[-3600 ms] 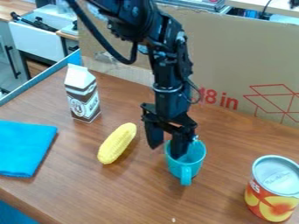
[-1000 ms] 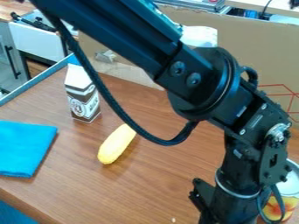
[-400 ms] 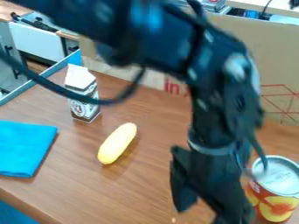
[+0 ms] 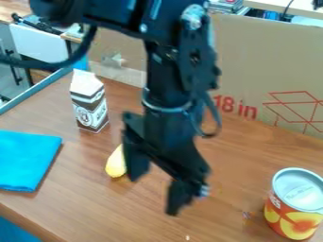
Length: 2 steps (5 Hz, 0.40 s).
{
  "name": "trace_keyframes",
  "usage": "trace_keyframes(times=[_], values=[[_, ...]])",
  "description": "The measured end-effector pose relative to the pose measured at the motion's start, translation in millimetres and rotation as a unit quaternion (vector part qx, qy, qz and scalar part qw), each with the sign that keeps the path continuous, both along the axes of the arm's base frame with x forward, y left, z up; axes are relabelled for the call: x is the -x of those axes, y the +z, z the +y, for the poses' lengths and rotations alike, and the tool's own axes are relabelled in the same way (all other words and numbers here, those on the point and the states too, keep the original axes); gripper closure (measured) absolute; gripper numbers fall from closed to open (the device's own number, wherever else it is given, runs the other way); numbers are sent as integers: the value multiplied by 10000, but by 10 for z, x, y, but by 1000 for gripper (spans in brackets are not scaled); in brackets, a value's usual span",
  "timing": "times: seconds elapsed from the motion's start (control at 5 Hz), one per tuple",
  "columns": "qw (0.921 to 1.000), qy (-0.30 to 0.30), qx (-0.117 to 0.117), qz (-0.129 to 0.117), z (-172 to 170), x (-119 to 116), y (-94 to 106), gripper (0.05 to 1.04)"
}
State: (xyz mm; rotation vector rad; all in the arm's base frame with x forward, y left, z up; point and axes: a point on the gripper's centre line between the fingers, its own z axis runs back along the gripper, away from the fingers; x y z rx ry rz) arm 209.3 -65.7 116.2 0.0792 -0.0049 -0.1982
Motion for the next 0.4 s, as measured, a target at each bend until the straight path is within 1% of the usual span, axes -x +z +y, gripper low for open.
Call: trace_keyframes(times=[0.2, 0.4], values=[[9991, 262, -270, 170, 266, 44, 67, 75], [9981, 456, -87, 407, 480, 70, 74, 76]])
